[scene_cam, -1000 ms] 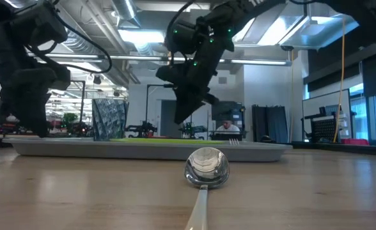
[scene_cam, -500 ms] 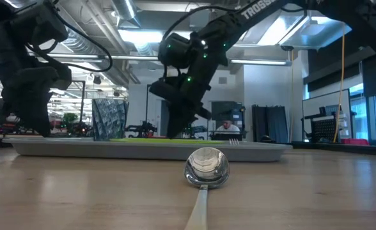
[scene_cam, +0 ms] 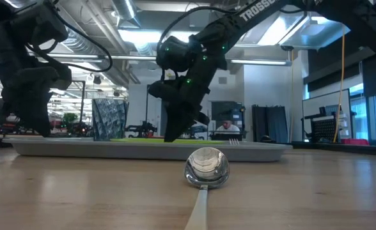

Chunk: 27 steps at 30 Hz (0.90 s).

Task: Pick and place plate/cup/fork/spoon on tray
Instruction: Adjust the green plate

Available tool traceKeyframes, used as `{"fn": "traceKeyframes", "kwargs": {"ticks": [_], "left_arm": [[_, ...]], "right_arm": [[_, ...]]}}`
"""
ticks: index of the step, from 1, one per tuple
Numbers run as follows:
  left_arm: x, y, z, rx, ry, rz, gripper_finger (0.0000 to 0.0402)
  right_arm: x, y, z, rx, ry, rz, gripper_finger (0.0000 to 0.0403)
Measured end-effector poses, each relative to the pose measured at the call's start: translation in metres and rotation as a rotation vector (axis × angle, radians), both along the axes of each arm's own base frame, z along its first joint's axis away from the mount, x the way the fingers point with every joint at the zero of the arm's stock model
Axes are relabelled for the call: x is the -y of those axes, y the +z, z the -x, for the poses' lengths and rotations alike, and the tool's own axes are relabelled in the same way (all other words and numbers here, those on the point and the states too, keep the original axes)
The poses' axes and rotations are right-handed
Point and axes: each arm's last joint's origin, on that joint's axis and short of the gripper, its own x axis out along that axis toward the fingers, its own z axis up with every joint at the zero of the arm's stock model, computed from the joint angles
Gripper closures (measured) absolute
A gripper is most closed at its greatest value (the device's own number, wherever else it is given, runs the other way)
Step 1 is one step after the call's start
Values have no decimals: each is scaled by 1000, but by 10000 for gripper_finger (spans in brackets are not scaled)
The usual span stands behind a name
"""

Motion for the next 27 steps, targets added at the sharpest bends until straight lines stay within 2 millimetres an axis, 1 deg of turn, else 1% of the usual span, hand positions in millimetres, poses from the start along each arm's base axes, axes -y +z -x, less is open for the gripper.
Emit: {"fn": "traceKeyframes", "kwargs": {"ticks": [5, 8, 12, 19, 22, 27], "left_arm": [[0, 0, 0, 0, -1, 0, 401], [0, 0, 0, -1, -1, 0, 401], [0, 0, 0, -1, -2, -1, 401], [0, 0, -1, 6, -3, -1, 401], [0, 0, -1, 9, -2, -3, 401], [0, 1, -1, 16, -2, -4, 401]], "right_arm": [[0, 2, 0, -8, -55, 91, 403], [1, 2, 0, -9, -71, 88, 403], [1, -5, -2, -12, -72, 87, 403], [0, -10, -4, 2, -47, 17, 403], [-5, -10, -5, 5, -36, 12, 403], [-13, -10, -7, 17, -6, -44, 403]]}}
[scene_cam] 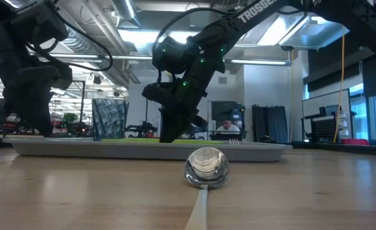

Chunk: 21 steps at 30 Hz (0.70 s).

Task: Pick and place plate/cup/fork/spoon on tray
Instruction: Adjust the green plate, then put the orange spoon on the gray tray in between the green plate and the orange fork

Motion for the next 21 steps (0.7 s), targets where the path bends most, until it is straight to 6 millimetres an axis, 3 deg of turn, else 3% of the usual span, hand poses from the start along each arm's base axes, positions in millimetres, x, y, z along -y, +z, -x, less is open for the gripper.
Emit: {"fn": "traceKeyframes", "kwargs": {"ticks": [5, 8, 15, 21], "left_arm": [[0, 0, 0, 1, 0, -1, 401], [0, 0, 0, 2, 0, -1, 401], [0, 0, 0, 2, 0, -2, 401], [0, 0, 0, 5, -1, -4, 401]], "right_arm": [[-4, 1, -1, -2, 4, 39, 403], [-5, 12, -2, 15, -1, 55, 403], [-11, 70, -1, 20, -28, 114, 403], [-39, 117, 16, -49, -66, 180, 402]]}}
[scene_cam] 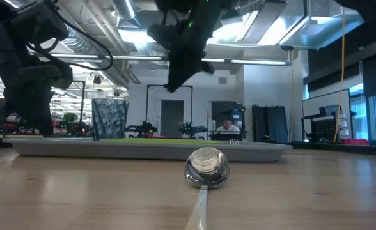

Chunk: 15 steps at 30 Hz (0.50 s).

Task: Pick and place plate/cup/fork/spoon on tray
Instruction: Put the orange spoon on the gray tray in between the green plate and the orange fork

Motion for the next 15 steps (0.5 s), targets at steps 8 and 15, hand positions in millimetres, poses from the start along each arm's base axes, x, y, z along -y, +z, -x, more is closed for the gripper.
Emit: {"fn": "traceKeyframes", "kwargs": {"ticks": [8, 15], "left_arm": [[0, 0, -1, 7, 0, 0, 401], [9, 10, -14, 164, -252, 4, 401]], "right_arm": [[-57, 20, 33, -129, -86, -16, 402], [-92, 27, 51, -168, -163, -70, 402]]}}
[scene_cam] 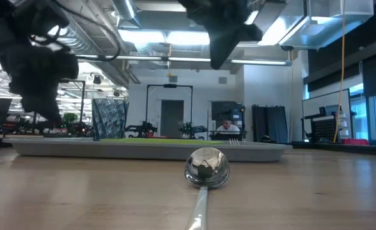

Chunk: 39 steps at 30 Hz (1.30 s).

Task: Pick and place plate/cup/fork/spoon on tray
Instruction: Put the orange spoon on the gray tray in between the green plate and the orange fork

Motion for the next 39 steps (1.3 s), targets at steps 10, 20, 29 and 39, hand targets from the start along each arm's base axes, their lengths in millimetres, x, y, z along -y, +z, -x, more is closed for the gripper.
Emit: {"fn": "traceKeyframes", "kwargs": {"ticks": [10, 20, 29, 39], "left_arm": [[14, 7, -6, 104, -245, -52, 401], [28, 8, -3, 128, -441, -44, 401], [33, 8, -2, 130, -467, -47, 401], [33, 8, -1, 132, -482, -49, 401]], "right_arm": [[-44, 2, 7, 22, -90, -210, 402], [-56, 3, 8, -33, -74, -429, 377], [-60, -3, -5, 100, 83, -437, 371], [-71, -67, -10, 230, 309, -451, 370]]}}
